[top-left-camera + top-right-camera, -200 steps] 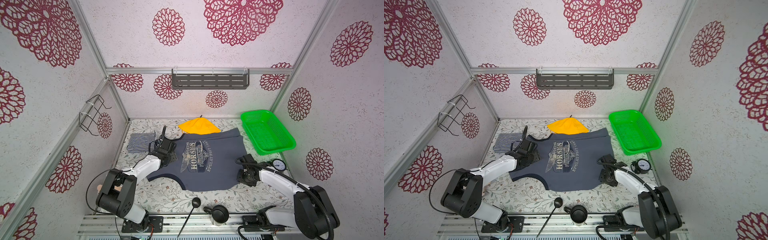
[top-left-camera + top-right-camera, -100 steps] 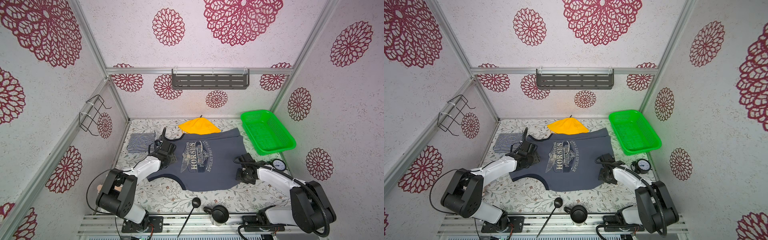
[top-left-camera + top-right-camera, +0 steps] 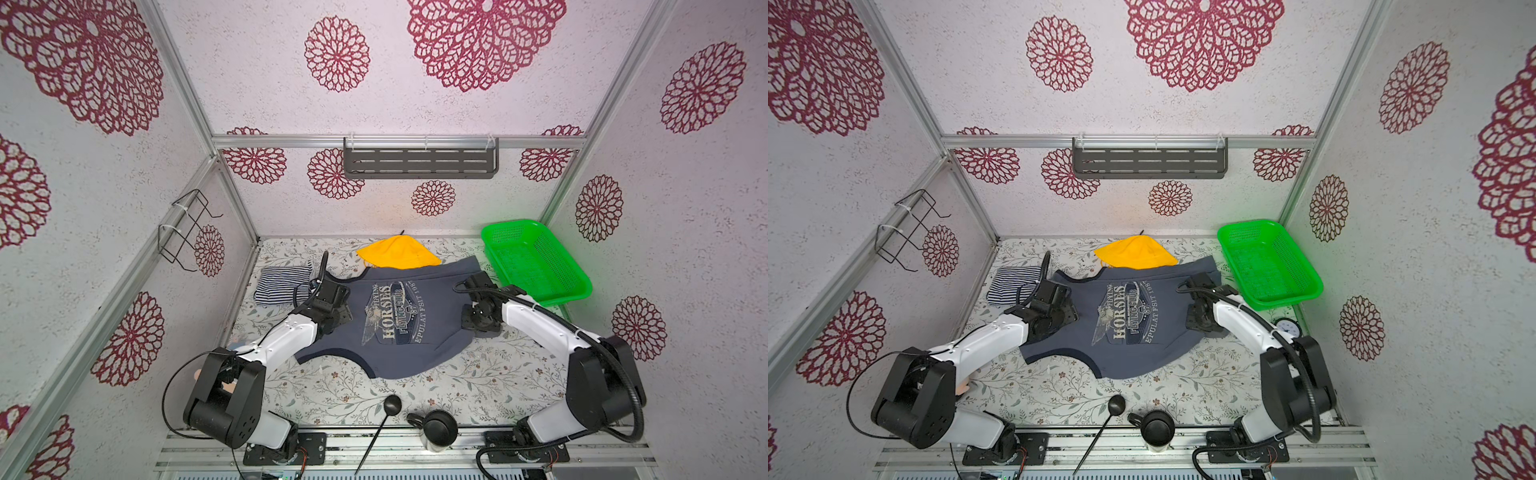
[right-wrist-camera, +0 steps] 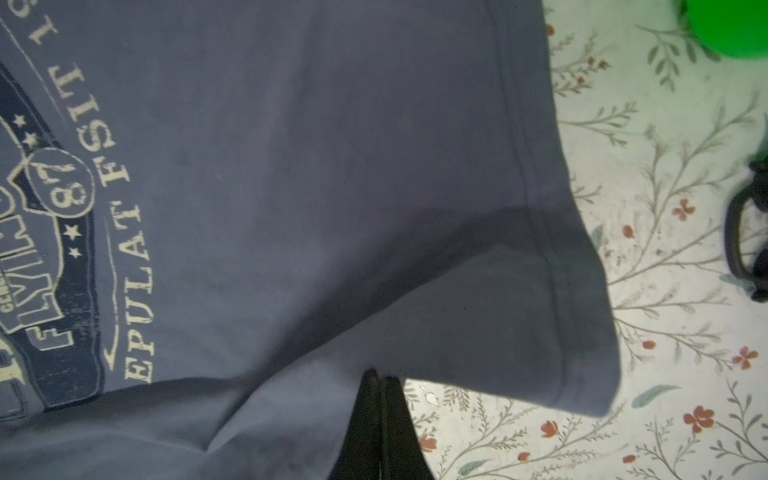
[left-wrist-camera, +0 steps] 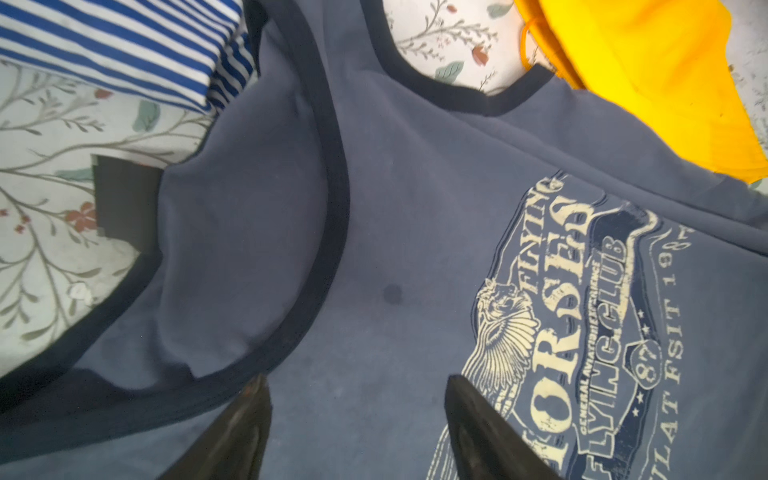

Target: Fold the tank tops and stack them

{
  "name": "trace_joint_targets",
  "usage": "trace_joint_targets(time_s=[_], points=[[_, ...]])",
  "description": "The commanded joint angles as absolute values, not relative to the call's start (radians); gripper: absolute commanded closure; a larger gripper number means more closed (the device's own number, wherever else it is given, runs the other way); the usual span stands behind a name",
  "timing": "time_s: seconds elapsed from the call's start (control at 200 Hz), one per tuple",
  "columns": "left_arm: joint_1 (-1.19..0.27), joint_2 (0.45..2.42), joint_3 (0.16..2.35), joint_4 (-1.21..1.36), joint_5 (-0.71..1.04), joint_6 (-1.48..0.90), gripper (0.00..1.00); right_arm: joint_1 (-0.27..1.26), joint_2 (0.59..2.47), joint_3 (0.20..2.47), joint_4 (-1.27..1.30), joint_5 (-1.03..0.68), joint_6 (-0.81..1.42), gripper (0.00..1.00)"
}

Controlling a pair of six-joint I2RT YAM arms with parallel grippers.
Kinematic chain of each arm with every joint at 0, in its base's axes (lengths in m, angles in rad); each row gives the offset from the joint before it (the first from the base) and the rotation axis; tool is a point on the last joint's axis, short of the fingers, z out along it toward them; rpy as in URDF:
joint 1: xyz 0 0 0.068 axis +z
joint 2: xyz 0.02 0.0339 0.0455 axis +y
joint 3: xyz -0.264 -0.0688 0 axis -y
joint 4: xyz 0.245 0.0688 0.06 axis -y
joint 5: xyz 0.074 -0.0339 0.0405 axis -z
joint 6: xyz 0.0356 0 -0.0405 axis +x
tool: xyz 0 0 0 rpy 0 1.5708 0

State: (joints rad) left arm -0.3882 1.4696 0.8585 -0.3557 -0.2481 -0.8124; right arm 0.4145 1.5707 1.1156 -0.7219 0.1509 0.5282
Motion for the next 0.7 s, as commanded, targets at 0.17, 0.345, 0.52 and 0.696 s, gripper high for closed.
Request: trace_joint_targets(time_s=[0.17, 0.345, 0.52, 0.696], points=[[-0.39, 1.487, 0.853, -0.339, -0.239, -0.828, 0.3, 0.408, 1.728, 1.38, -0.69, 0.097, 0.433, 0.57], [-0.39, 1.452, 0.838, -0.355, -0.256, -0.824, 0.3, 0.298, 1.591, 1.27, -0.702, 0.02, 0.377, 0.43], [-0.388, 1.426, 0.82, -0.373, -0.271, -0.823, 0.3, 0.129, 1.439, 1.034, -0.676, -0.135, 0.326, 0.68], [-0.388, 1.393, 0.826, -0.419, -0.291, -0.821, 0.3, 0.093, 1.446, 0.944, -0.556, -0.183, 0.356, 0.81]])
